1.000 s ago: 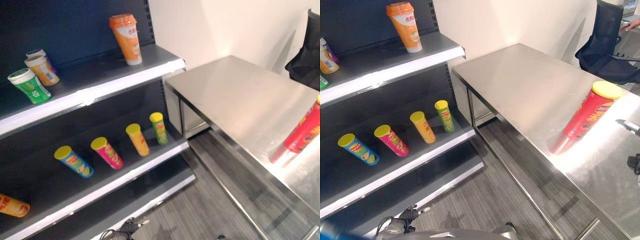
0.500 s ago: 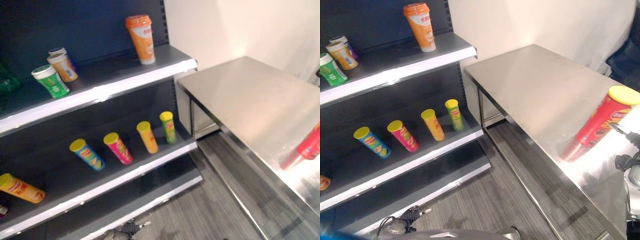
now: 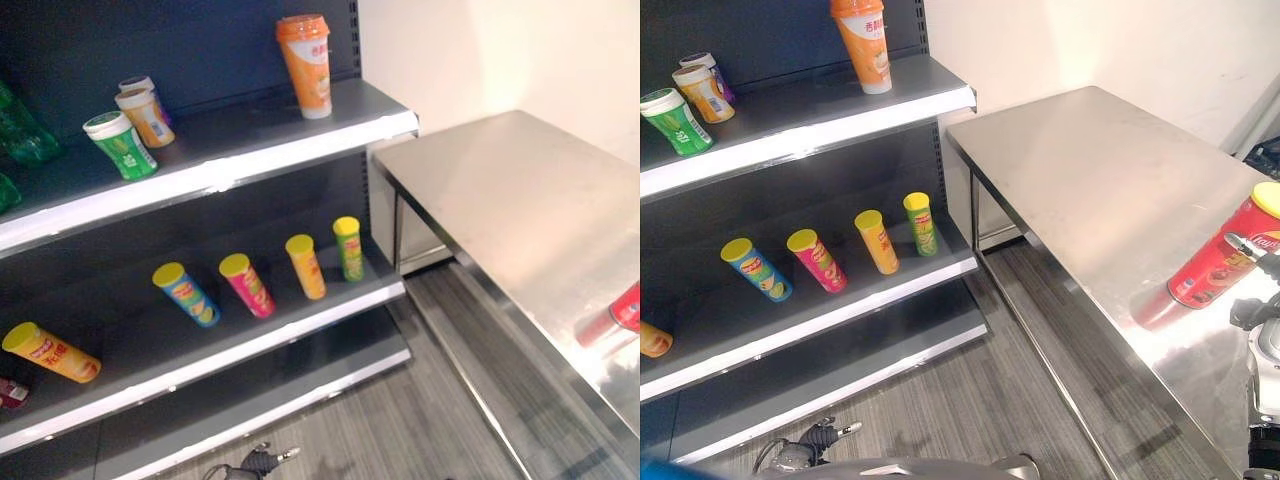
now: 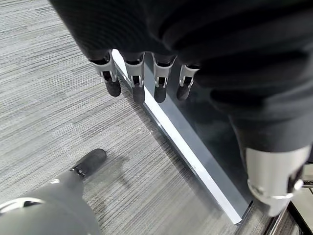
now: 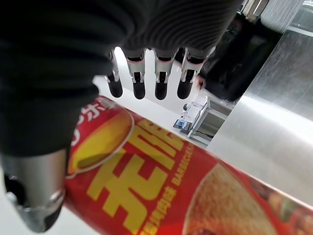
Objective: Put the goods on the table back onto the shelves and tidy them up.
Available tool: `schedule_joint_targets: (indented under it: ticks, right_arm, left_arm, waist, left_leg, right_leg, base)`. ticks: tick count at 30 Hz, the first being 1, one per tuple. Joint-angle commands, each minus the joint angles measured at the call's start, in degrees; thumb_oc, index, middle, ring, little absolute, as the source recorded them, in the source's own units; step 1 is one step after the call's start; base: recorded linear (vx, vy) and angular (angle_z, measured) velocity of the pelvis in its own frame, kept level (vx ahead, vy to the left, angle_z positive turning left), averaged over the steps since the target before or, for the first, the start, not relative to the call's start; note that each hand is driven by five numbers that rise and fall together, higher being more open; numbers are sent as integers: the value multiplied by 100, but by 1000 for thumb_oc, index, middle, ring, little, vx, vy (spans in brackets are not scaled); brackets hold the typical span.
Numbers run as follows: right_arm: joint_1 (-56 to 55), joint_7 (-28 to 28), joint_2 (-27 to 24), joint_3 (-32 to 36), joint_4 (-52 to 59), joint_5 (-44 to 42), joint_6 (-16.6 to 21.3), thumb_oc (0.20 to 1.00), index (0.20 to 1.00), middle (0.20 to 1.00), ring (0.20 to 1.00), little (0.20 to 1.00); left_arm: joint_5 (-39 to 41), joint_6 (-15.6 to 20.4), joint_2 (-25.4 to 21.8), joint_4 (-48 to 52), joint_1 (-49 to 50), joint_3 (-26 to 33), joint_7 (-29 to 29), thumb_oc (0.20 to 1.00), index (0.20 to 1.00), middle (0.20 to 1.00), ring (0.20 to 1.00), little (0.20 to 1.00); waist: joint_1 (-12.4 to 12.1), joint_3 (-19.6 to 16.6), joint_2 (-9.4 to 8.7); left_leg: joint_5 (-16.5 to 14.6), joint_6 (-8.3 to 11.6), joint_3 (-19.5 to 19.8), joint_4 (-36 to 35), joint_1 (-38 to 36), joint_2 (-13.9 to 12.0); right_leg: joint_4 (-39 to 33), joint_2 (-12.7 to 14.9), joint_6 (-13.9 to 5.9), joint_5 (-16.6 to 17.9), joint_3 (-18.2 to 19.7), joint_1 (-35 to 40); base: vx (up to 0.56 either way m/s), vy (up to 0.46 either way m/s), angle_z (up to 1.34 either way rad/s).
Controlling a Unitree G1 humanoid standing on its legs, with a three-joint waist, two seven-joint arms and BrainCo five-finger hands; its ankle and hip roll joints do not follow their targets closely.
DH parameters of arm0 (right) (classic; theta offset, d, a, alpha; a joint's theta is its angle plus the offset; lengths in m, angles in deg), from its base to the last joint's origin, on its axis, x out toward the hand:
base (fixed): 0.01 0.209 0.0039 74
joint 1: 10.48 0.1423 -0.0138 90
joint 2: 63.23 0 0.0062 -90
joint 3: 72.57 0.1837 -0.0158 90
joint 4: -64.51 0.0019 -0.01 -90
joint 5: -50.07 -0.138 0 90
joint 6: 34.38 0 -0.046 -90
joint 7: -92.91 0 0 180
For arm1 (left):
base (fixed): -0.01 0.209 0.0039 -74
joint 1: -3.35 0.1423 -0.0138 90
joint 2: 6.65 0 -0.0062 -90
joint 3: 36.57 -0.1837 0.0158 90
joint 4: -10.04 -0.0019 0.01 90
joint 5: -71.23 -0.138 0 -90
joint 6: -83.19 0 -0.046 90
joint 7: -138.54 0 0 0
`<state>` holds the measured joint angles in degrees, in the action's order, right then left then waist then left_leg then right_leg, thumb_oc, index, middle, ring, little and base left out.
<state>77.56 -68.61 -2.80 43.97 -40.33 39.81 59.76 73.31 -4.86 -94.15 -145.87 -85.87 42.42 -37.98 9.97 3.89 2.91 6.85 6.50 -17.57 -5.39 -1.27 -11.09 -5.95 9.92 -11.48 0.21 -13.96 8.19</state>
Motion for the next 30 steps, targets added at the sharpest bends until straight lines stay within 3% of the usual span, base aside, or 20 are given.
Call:
schedule_joint_targets:
  ticks: [1, 19, 30]
  right_arm:
    - [549, 31, -390, 67, -43, -353, 384, 1000, 1000, 1000, 1000, 1000]
    - [631, -276, -641, -14, 381, -392, 484, 1000, 1000, 1000, 1000, 1000]
    - [650, -1073, -1381, -488, 231, -520, 372, 1000, 1000, 1000, 1000, 1000]
  left_arm:
    - [83, 74, -455, -48, -467, 95, 28, 1000, 1000, 1000, 1000, 1000]
    - [92, 98, -470, -26, -451, 109, -22, 1000, 1000, 1000, 1000, 1000]
    - [122, 140, -533, -40, -449, 90, -109, 1000, 1000, 1000, 1000, 1000]
  waist:
    - [-164, 81, -372]
    - [-161, 63, -425]
    - [-147, 78, -545]
  left_leg:
    - [-649, 247, -20, 39, -553, -208]
    - [-676, 258, -42, 39, -602, -216]
    - [-673, 285, -71, 39, -608, -214]
  right_leg:
    - [95, -280, 286, -279, 167, -198]
    - [95, -286, 283, -284, 191, -187]
    - [95, -276, 271, -251, 202, -210]
  base:
    - [0, 0, 0]
    - [0, 0, 0]
    - [0, 0, 0]
